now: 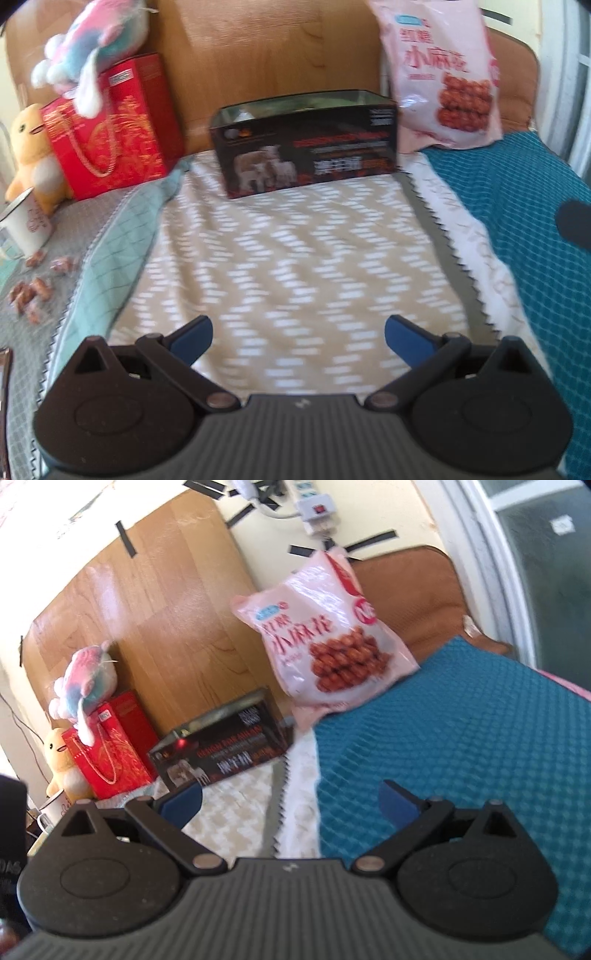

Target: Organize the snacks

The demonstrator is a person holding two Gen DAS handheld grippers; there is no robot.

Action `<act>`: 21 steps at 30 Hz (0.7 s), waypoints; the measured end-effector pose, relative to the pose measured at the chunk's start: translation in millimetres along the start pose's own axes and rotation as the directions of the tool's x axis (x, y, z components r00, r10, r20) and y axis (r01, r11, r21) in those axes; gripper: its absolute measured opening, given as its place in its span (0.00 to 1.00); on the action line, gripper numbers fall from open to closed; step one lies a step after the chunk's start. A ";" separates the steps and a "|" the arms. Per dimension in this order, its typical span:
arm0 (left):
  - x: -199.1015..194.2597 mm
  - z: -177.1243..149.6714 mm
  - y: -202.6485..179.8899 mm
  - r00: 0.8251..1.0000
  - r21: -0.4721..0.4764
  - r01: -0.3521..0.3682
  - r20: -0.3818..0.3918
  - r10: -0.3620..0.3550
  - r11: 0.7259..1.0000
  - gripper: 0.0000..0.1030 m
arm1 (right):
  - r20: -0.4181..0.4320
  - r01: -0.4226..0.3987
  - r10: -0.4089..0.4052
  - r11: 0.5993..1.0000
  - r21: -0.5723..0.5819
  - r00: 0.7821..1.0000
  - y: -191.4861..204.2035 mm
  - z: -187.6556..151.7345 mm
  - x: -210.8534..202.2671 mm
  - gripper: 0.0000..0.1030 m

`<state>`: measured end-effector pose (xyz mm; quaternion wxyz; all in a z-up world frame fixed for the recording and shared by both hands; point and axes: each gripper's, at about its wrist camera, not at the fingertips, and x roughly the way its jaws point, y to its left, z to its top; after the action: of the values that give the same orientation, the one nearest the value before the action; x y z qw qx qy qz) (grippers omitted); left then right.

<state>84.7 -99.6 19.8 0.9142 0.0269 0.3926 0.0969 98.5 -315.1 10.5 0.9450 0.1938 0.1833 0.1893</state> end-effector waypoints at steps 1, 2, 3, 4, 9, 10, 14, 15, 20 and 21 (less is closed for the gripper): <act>0.1 -0.7 3.7 1.000 -0.006 -0.012 -0.003 0.012 1.000 1.00 | -0.005 -0.011 0.011 1.000 -0.002 1.000 2.7 0.5 6.3 1.00; 0.3 -1.7 7.8 1.000 -0.015 -0.024 -0.006 0.024 1.000 1.00 | -0.010 -0.023 0.023 1.000 0.001 1.000 4.5 0.0 10.9 0.99; 0.4 -2.9 11.1 0.999 -0.023 -0.036 -0.010 0.036 0.999 1.00 | -0.016 -0.033 0.033 0.999 0.002 0.999 6.5 -1.5 16.3 1.00; 1.2 -3.6 14.2 0.999 -0.031 -0.047 -0.015 0.046 0.998 1.00 | -0.022 -0.042 0.042 0.999 0.000 0.999 8.1 -3.0 20.9 1.00; 4.3 -6.4 21.6 0.996 -0.044 -0.088 -0.033 0.087 0.995 1.00 | -0.047 -0.056 0.055 0.998 -0.008 0.997 10.5 -12.5 38.6 1.00; 5.0 -6.9 21.7 0.995 -0.041 -0.096 -0.036 0.095 0.995 1.00 | -0.053 -0.052 0.052 0.999 -0.008 0.997 9.2 -16.1 41.3 1.00; 8.7 -6.6 20.4 0.992 -0.038 -0.116 -0.046 0.114 0.993 1.00 | -0.035 -0.065 0.065 0.998 0.010 0.997 3.6 -18.1 40.7 0.99; 9.1 -6.6 19.7 0.992 -0.038 -0.117 -0.046 0.115 0.992 1.00 | -0.037 -0.063 0.064 0.998 0.008 0.997 3.5 -18.5 40.5 0.99; 11.0 -7.0 14.3 0.992 -0.031 -0.120 -0.051 0.119 0.992 1.00 | -0.037 -0.099 0.098 0.995 -0.004 0.994 4.8 -19.1 39.9 0.99; 10.9 -7.2 13.8 0.992 -0.030 -0.121 -0.051 0.119 0.992 1.00 | -0.039 -0.102 0.102 0.995 -0.004 0.994 4.7 -19.1 40.1 0.99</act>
<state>84.7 -84.1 8.8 0.8972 0.0331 0.4108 0.1587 123.7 -288.2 -14.8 0.9310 0.1964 0.1906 0.2416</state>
